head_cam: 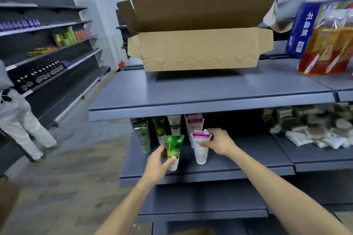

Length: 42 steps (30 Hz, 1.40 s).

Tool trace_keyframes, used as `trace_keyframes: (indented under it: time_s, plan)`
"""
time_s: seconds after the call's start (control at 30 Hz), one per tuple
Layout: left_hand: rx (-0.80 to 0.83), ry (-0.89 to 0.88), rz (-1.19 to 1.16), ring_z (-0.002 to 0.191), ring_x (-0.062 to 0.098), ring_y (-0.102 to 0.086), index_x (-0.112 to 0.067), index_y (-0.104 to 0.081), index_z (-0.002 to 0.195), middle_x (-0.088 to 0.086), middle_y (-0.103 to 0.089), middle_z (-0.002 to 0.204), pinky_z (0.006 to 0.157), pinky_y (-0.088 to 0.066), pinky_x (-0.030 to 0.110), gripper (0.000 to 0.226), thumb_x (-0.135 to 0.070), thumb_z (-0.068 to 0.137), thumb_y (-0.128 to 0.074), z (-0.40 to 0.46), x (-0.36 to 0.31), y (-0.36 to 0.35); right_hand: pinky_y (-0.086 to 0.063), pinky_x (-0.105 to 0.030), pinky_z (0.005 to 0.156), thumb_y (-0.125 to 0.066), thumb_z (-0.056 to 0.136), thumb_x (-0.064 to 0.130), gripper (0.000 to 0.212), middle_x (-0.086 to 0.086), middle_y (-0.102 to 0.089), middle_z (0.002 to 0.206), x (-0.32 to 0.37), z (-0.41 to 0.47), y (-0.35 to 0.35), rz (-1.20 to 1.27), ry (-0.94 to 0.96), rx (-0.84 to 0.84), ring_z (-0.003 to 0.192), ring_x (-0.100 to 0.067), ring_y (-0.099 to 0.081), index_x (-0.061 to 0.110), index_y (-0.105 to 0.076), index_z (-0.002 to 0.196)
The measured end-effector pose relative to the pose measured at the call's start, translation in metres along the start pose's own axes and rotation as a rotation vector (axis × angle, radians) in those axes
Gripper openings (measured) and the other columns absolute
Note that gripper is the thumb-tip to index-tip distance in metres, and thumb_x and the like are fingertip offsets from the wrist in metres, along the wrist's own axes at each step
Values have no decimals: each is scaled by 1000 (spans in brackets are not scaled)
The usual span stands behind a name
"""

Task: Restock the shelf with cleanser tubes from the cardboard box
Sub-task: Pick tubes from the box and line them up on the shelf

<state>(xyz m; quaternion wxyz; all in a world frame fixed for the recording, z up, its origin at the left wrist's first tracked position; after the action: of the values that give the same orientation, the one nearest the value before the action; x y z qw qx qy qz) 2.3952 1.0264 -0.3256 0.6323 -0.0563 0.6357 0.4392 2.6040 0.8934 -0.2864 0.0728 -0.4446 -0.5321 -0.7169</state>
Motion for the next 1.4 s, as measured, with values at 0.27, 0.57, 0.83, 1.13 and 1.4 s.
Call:
trace_keyframes:
  time_s: [0.27,0.57,0.83,1.13,1.4]
  plan:
    - [-65,34,-14,102,6,-66,-23,-60,114,-12,-71,105,94,-53,39,30,-21,85,-69,-6,13,-3,-48,-18,71,-78,81,27,26,9,-72,100,-18,17,-6,40,-19,61,88,-4,-66,28,-70,106]
    - [-36,50,-7,100,6,-67,-27,-60,113,-13,-71,103,93,-53,39,30,-22,85,-70,4,22,-4,-49,-13,72,-87,68,24,51,12,-70,101,-48,-8,-34,152,-143,13,87,1,-66,25,-59,111]
    - [-16,42,-4,91,1,-67,-20,-60,110,-10,-71,100,84,-52,23,26,-13,87,-70,17,19,0,-58,-27,76,-86,70,17,38,8,-69,87,-52,-7,-43,164,-203,-124,76,-6,-69,18,-60,98]
    - [10,46,-15,88,4,-67,-19,-60,109,-8,-72,97,78,-50,18,24,-12,88,-69,17,27,6,-59,-34,80,-81,76,18,35,4,-69,94,-50,12,-50,149,-197,-119,83,-11,-70,16,-59,103]
    - [-2,81,5,87,2,-67,-20,-59,108,-10,-71,97,75,-49,18,21,-16,90,-68,19,34,14,-58,-33,79,-79,79,20,35,1,-69,98,-48,21,-52,128,-198,-120,87,-13,-69,16,-58,106]
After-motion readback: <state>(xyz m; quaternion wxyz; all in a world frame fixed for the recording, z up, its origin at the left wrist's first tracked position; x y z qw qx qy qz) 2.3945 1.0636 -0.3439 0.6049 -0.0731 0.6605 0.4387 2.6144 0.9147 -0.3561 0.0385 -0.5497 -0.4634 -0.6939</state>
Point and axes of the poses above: each hand's wrist, its own z-axis towards the middle knuckle, its own y-axis out of the back of the hand, x = y × z, the point moved 6 cm from there along z, towards the middle knuckle
